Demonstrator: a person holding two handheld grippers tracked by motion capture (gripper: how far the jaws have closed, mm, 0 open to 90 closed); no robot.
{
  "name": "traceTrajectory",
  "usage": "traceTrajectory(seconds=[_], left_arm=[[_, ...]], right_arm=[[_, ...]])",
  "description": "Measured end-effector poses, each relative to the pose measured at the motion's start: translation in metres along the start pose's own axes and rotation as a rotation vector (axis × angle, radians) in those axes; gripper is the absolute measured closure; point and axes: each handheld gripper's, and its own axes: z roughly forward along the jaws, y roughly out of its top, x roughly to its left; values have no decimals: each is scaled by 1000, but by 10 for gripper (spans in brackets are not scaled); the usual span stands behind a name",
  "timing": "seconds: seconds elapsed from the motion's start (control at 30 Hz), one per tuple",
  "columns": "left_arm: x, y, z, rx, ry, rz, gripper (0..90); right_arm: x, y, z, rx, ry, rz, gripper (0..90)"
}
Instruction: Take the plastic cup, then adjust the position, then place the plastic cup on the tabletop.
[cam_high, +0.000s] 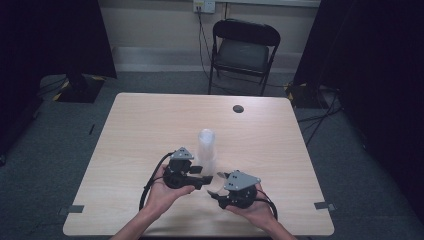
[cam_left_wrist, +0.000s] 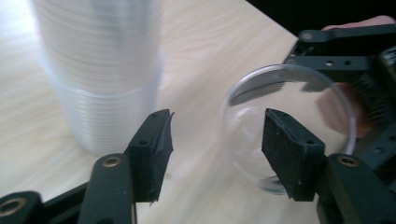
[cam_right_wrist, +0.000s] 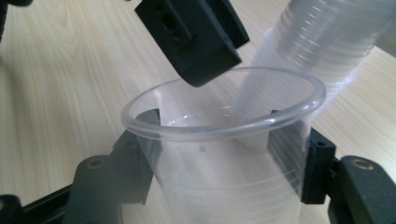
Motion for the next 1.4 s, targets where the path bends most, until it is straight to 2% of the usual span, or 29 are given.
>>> traceTrajectory(seconds=[0.1, 0.17, 0.3, 0.57, 0.67, 0.93, 1.13, 1.23, 1.4], left_arm=[[0, 0, -1, -14, -9, 3, 385], [-1, 0, -3, -44, -14, 6, 352], [-1, 1, -6, -78, 5, 24, 326], [1, 1, -7, -94, 9, 31, 275], [0, 0, -8, -127, 5, 38, 247], [6, -5, -12, -126, 50, 52, 208], [11, -12, -16, -119, 86, 57, 204], [13, -17, -16, -106, 90, 57, 204], [18, -24, -21, -100, 101, 63, 195]], right_arm=[[-5, -1, 1, -1, 0, 41, 356], [-9, -2, 0, -1, -7, 63, 357], [-16, -5, -3, -7, -16, 97, 360], [-20, -7, -3, 0, -25, 113, 362], [-22, -7, -4, -5, -29, 130, 363], [-34, -8, -6, -24, -30, 193, 366], [-38, -8, -9, -39, -33, 216, 367], [-41, -9, -12, -51, -34, 248, 368], [-51, -10, -13, -61, -49, 272, 366]])
